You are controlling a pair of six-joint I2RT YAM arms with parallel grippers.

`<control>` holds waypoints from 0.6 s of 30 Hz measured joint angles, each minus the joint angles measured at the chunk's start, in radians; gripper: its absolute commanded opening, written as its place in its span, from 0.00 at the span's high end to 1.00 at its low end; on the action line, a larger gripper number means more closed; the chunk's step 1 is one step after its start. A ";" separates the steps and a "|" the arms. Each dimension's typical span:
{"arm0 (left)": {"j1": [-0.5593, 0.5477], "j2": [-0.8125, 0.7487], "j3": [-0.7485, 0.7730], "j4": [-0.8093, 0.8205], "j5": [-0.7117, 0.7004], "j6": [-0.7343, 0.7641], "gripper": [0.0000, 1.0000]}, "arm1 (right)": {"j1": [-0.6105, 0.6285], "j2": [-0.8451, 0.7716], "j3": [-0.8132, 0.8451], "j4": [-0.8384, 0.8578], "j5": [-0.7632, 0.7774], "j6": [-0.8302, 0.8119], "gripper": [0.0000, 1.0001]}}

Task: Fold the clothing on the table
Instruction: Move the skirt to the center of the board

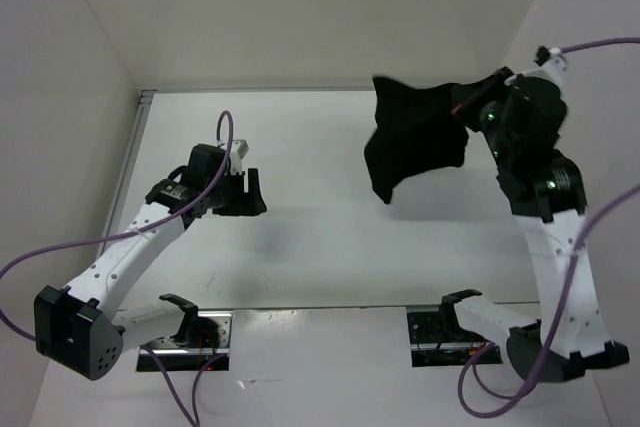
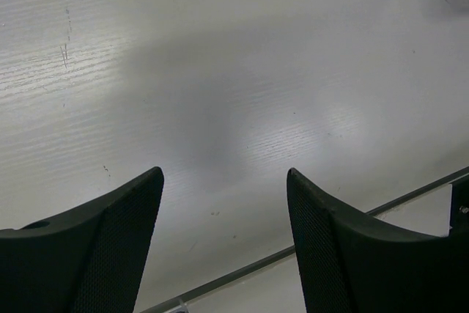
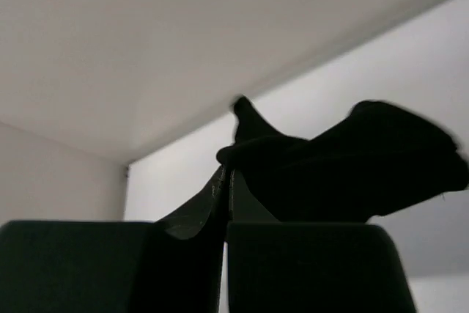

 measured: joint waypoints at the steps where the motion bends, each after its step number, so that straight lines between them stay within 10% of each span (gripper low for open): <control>1: 0.000 0.000 -0.002 0.000 0.002 0.000 0.24 | 0.000 -0.036 0.013 0.007 0.000 -0.002 1.00; 8: 0.000 -0.003 -0.018 0.000 0.015 -0.010 0.24 | -0.001 -0.160 -0.136 -0.062 -0.045 0.013 0.57; 18: 0.000 -0.019 -0.019 0.002 0.034 -0.027 0.24 | -0.001 -0.329 -0.330 -0.317 -0.106 0.069 0.56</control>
